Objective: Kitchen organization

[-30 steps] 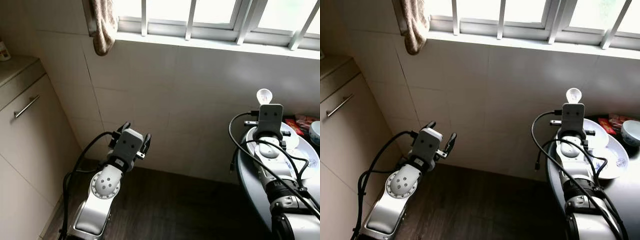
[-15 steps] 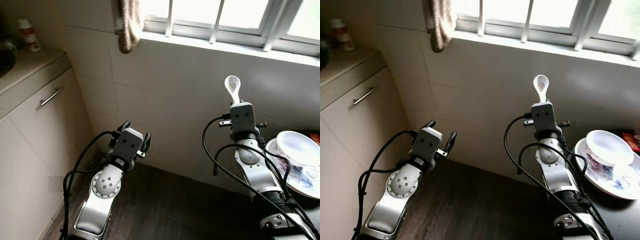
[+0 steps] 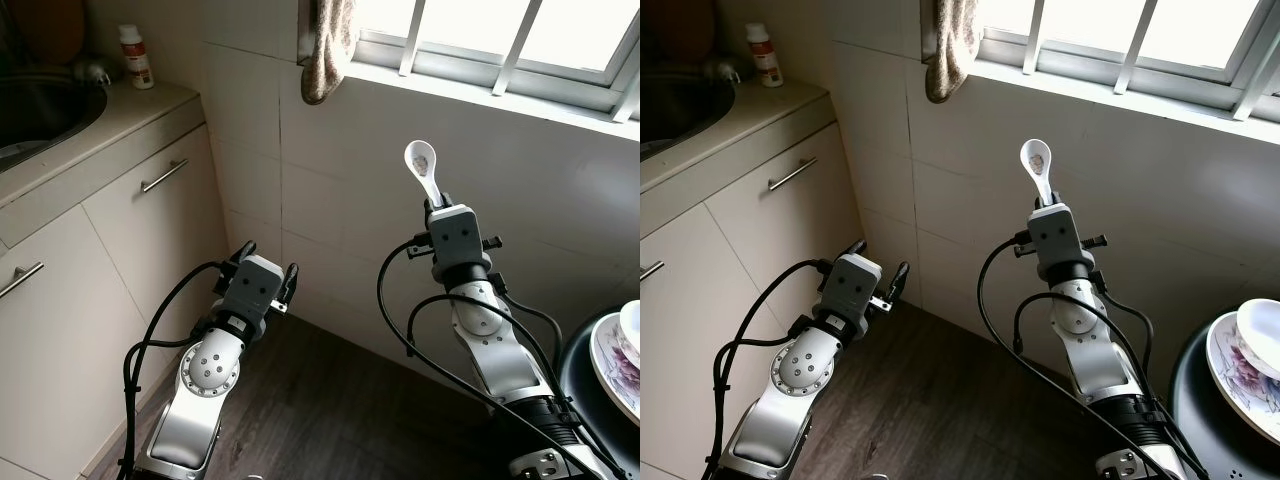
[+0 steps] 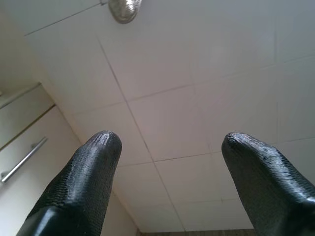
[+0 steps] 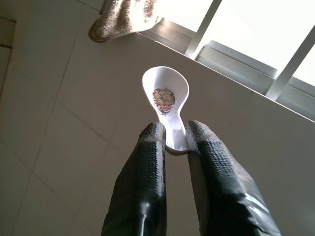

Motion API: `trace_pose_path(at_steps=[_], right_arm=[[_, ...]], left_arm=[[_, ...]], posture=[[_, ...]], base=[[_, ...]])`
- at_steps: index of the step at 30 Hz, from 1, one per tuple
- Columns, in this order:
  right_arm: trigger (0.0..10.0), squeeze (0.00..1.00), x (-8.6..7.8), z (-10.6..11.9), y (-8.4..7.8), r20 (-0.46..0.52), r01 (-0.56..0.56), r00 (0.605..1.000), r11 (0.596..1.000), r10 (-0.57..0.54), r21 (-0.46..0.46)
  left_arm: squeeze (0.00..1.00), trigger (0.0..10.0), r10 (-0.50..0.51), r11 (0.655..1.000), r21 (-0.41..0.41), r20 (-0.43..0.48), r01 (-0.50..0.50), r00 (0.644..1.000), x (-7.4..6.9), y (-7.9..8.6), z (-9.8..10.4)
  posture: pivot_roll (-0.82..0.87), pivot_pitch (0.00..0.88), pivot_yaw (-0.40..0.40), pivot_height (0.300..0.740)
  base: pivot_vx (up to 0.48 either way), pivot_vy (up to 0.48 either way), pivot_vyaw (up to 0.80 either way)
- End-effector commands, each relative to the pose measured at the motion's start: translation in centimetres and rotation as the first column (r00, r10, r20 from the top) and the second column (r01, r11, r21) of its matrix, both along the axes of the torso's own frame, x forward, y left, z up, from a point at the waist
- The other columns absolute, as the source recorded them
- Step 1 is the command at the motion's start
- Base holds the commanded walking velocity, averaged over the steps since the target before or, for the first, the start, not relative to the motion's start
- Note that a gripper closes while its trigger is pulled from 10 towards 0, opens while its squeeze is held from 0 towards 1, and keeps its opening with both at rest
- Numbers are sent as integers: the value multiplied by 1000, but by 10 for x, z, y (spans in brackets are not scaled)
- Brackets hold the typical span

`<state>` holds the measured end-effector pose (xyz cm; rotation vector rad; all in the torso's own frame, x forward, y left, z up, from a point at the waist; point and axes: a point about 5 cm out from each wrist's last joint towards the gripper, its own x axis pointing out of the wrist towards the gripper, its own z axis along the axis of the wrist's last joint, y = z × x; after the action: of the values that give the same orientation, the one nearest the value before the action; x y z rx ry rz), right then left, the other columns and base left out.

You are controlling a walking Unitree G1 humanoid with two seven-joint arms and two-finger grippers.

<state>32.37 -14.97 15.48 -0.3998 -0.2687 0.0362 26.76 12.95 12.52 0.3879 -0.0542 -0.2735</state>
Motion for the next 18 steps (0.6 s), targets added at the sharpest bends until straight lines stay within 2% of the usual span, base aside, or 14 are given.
trace_pose_path(at_steps=[1, 7, 18], right_arm=[[0, 0, -2, 6, 2, 19, -15, 1000, 1000, 15, 13], [0, 0, -3, 8, 6, 17, -38, 999, 998, 37, 53], [0, 0, -4, 12, 11, 22, -64, 998, 995, 63, 70]], left_arm=[[0, 10000, 4, 1000, 6, 5, -4, 1000, 1, -2, 2], [0, 10000, 16, 1000, 8, 6, -16, 1000, 1, -1, 2], [0, 10000, 38, 999, 10, 10, -38, 999, 3, 1, 3]], posture=[[117, 0, -77, 740], [120, 0, -80, 740], [123, 0, -84, 740]], base=[[0, 0, 800], [0, 0, 800], [0, 0, 800]])
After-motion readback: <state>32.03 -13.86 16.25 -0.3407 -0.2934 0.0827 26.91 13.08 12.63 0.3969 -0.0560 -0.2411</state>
